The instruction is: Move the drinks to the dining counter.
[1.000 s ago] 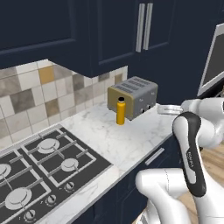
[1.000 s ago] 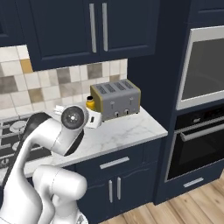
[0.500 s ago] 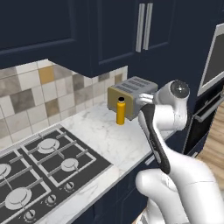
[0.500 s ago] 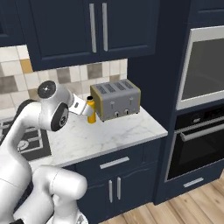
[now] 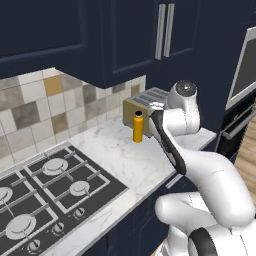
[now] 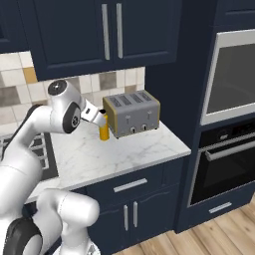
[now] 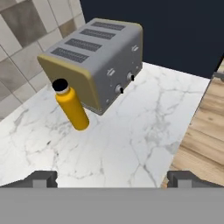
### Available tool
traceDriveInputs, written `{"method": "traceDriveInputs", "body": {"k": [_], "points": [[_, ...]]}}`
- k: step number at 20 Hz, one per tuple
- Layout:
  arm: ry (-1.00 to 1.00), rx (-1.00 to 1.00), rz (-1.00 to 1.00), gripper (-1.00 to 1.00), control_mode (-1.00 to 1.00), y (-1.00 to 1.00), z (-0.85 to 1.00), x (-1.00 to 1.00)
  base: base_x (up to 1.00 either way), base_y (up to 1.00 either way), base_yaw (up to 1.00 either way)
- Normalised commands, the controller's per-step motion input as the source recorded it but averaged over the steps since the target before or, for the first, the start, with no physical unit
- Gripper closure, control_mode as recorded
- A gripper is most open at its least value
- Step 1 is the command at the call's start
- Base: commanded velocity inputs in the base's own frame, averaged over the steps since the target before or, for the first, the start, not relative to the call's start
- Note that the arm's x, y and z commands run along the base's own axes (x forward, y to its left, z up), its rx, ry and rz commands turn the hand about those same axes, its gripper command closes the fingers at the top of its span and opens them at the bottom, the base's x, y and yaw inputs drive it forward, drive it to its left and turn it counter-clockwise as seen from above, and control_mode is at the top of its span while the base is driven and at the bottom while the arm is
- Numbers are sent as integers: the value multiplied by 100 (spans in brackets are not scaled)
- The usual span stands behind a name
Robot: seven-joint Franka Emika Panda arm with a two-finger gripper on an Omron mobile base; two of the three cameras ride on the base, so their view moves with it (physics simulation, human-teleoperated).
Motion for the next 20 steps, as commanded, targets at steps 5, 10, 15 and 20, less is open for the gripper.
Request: {"method": "traceDriveInputs", "body": {"k": [5,10,15,20], "points": [[2,0,0,-100,-100,20,-42,25,0,0,0],[0,0,0,-100,-100,25,-38,37,0,0,0],[0,0,0,-100,-100,17,-18,44,0,0,0],[0,0,0,-100,-100,5,-2,38,0,0,0]]}}
